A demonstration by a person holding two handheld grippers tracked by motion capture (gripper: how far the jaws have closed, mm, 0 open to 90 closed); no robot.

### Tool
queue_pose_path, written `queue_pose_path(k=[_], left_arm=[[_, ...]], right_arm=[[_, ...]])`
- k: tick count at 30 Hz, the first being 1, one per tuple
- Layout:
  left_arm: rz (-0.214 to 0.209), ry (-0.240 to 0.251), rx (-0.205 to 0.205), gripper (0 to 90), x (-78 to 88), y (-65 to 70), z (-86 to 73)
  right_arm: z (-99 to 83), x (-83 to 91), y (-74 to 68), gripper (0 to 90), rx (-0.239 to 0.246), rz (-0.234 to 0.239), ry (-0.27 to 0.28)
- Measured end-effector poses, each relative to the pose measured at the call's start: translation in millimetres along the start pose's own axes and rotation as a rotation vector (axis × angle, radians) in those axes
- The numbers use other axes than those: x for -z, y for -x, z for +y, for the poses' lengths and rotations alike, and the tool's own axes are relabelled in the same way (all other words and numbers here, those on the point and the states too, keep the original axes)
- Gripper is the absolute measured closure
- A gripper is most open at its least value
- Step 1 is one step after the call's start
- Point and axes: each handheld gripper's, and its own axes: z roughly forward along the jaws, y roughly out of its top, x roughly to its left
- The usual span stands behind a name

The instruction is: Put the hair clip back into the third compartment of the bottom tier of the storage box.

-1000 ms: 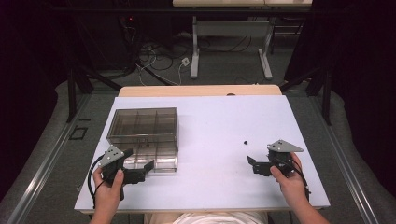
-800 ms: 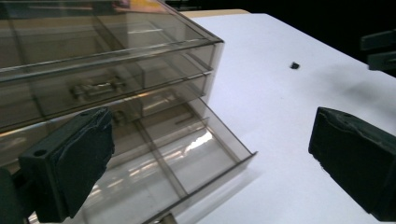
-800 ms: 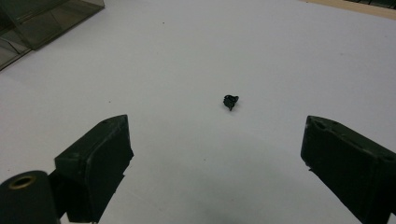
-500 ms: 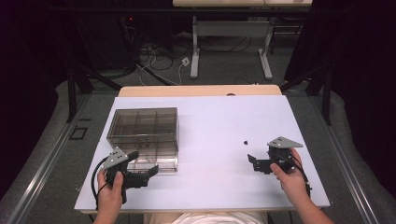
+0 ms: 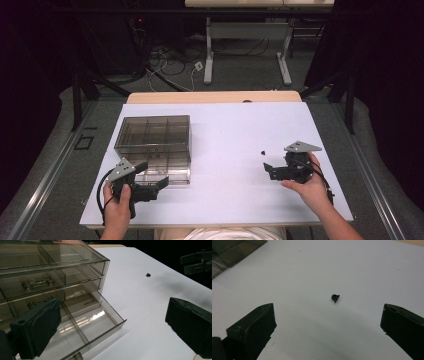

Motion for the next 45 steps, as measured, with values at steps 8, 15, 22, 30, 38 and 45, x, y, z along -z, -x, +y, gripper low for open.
queue_pose_path(k=[8, 15, 22, 30, 38, 45], left_arm=[[0.002, 0.010, 0.001, 0.6, 1.5, 1.5, 0.8], [0.001, 0.010, 0.000, 0.6, 1.1, 1.6, 0.7], [0.000, 0.008, 0.003, 0.6, 0.9, 1.0, 0.4], [-0.001, 0.010, 0.006, 0.6, 1.3, 0.5, 0.3], [0.000, 0.010, 0.005, 0.6, 1.3, -0.3, 0.3], [-0.001, 0.011, 0.015, 0.6, 1.4, -0.4, 0.0]], right_arm=[[18.7, -2.7, 2.1, 5.0, 0.001, 0.017, -0.006], [31.9, -12.3, 6.4, 15.6, -0.008, 0.033, -0.025], [41.0, -27.2, 7.8, 24.1, -0.038, 0.043, -0.067], [47.2, -38.6, 10.2, 34.0, -0.084, 0.047, -0.073], [52.4, -50.4, 10.2, 36.5, -0.126, 0.036, -0.130], [57.2, -56.7, 9.8, 39.3, -0.149, 0.020, -0.150]])
